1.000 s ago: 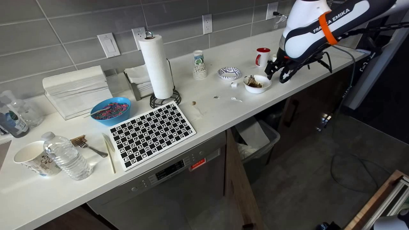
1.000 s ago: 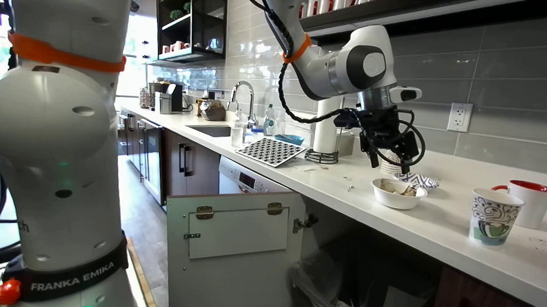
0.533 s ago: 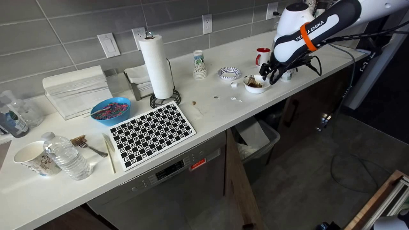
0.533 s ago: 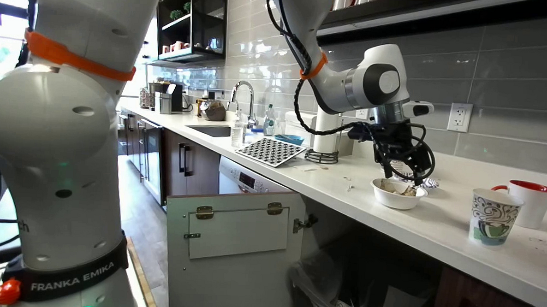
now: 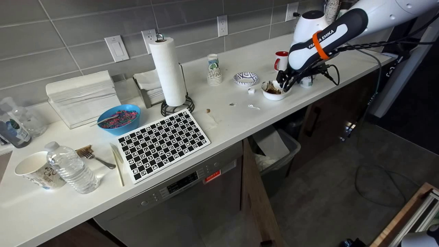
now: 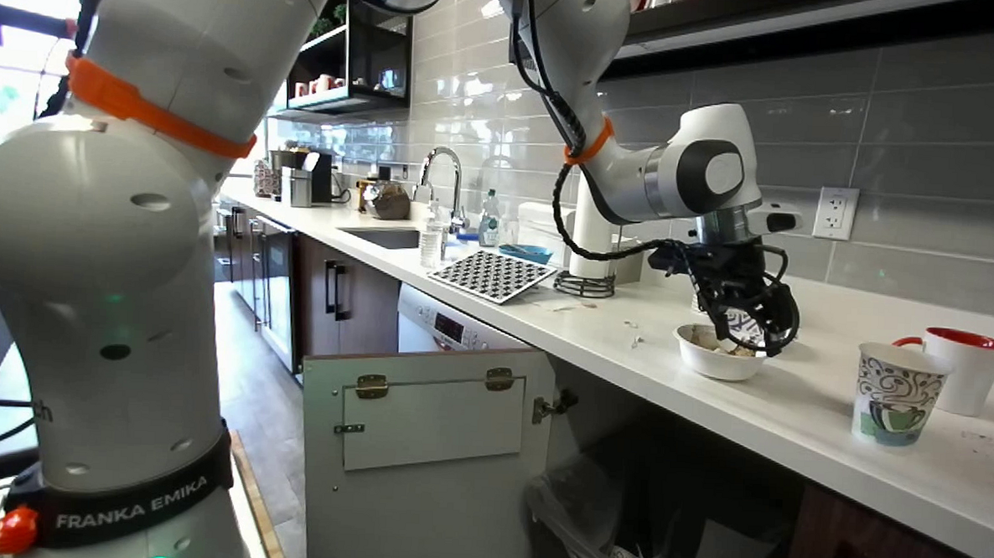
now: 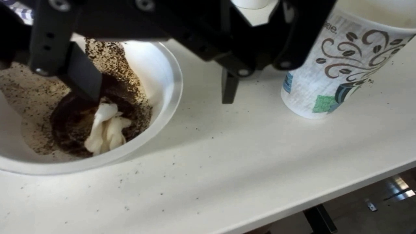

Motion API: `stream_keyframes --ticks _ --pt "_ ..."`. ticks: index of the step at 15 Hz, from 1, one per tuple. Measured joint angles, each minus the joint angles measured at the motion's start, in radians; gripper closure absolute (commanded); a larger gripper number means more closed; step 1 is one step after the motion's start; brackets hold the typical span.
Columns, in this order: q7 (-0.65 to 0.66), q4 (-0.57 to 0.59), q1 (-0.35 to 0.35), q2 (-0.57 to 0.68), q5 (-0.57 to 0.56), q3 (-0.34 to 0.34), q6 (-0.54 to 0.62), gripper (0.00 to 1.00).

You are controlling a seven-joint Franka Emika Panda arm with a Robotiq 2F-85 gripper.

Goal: Take an item out of the bowl and put it into the bin

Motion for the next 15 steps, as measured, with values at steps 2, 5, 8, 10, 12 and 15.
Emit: stream_keyframes --ticks 2,5,8,10,12,15 --pt "0.018 0.02 0.0 0.023 0.018 -0.004 0.003 0.39" --pt "0.043 0.047 0.0 0.052 0.047 -0.009 0.008 0.58" --pt "0.062 0.067 0.0 0.076 0.065 -0.013 0.018 0.81" --pt "0.072 0.073 0.0 0.089 0.07 -0.016 0.034 0.97" --pt "0.081 0.078 0.0 0.098 0.073 -0.019 0.051 0.96" --pt "0.087 0.087 0.001 0.097 0.085 -0.02 0.075 0.97"
